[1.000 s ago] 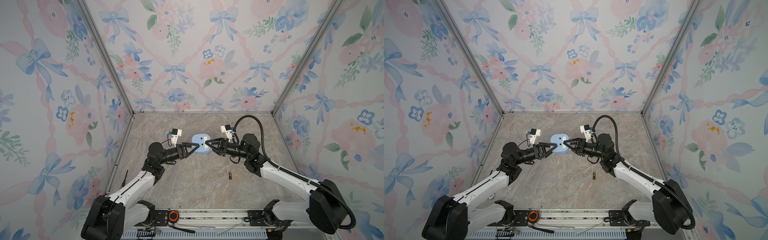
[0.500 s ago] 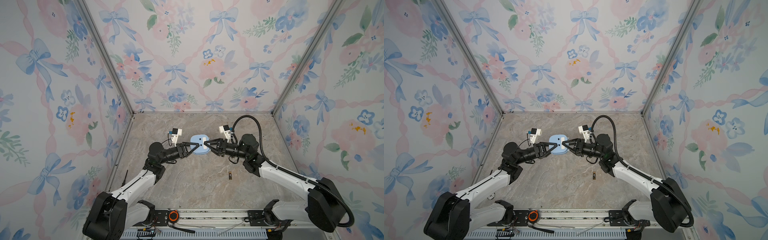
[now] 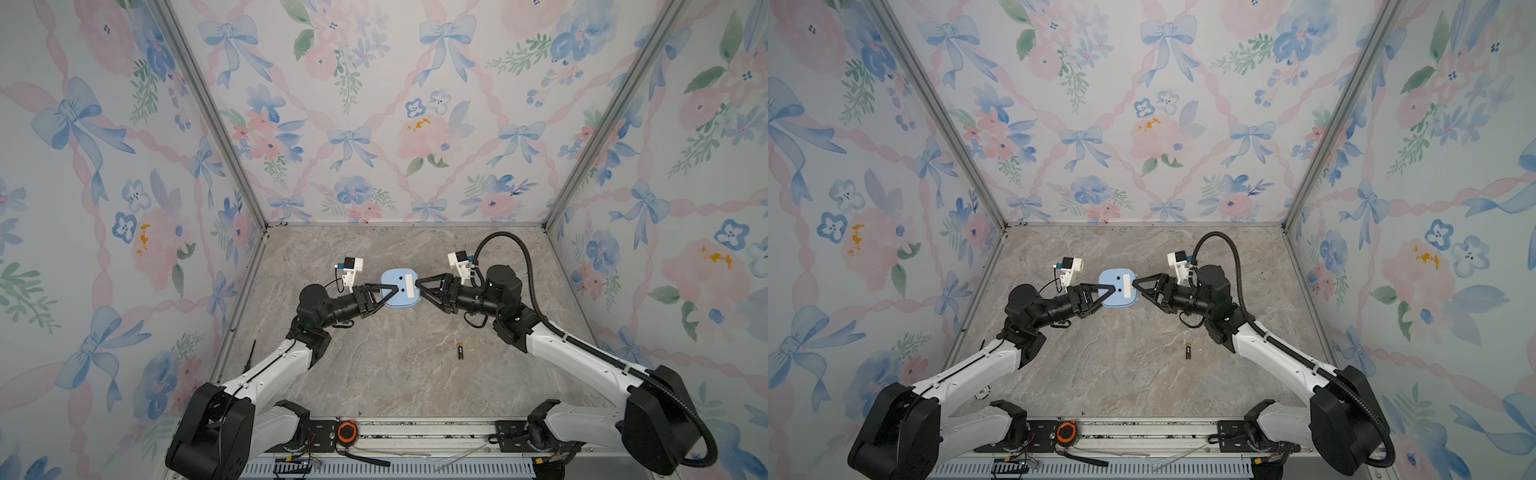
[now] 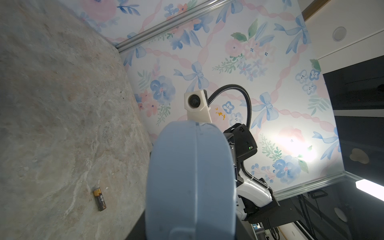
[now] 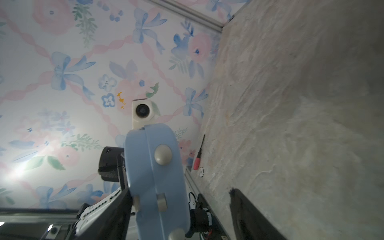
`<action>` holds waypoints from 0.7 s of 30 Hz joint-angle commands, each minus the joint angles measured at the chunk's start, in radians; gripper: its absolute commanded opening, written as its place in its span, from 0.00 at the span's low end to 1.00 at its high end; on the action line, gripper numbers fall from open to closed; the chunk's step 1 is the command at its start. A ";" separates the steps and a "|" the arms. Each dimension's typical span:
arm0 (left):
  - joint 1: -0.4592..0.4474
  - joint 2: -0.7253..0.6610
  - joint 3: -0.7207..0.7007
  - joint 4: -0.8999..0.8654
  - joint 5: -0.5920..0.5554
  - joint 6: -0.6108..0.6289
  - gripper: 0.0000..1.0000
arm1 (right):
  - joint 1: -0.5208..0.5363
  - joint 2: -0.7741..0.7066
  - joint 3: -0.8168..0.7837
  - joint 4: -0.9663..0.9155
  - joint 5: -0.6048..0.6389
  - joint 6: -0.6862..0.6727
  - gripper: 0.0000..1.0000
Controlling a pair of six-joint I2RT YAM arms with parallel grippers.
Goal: Insert the battery into the alarm
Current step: Adjust the alarm at the center of the board.
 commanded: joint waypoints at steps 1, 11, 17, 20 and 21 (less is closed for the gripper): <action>0.004 0.008 0.010 -0.204 -0.100 0.167 0.19 | 0.006 -0.093 0.161 -0.624 0.352 -0.261 0.79; -0.097 0.169 -0.039 -0.377 -0.291 0.320 0.12 | 0.217 -0.041 0.136 -0.587 0.563 -0.264 0.63; -0.113 0.223 -0.072 -0.355 -0.293 0.316 0.09 | 0.185 0.109 0.020 -0.216 0.334 -0.135 0.42; -0.115 0.232 -0.078 -0.355 -0.294 0.317 0.08 | 0.176 0.193 0.001 -0.090 0.239 -0.103 0.41; -0.115 0.235 -0.080 -0.356 -0.293 0.318 0.08 | 0.173 0.210 -0.003 -0.074 0.227 -0.102 0.40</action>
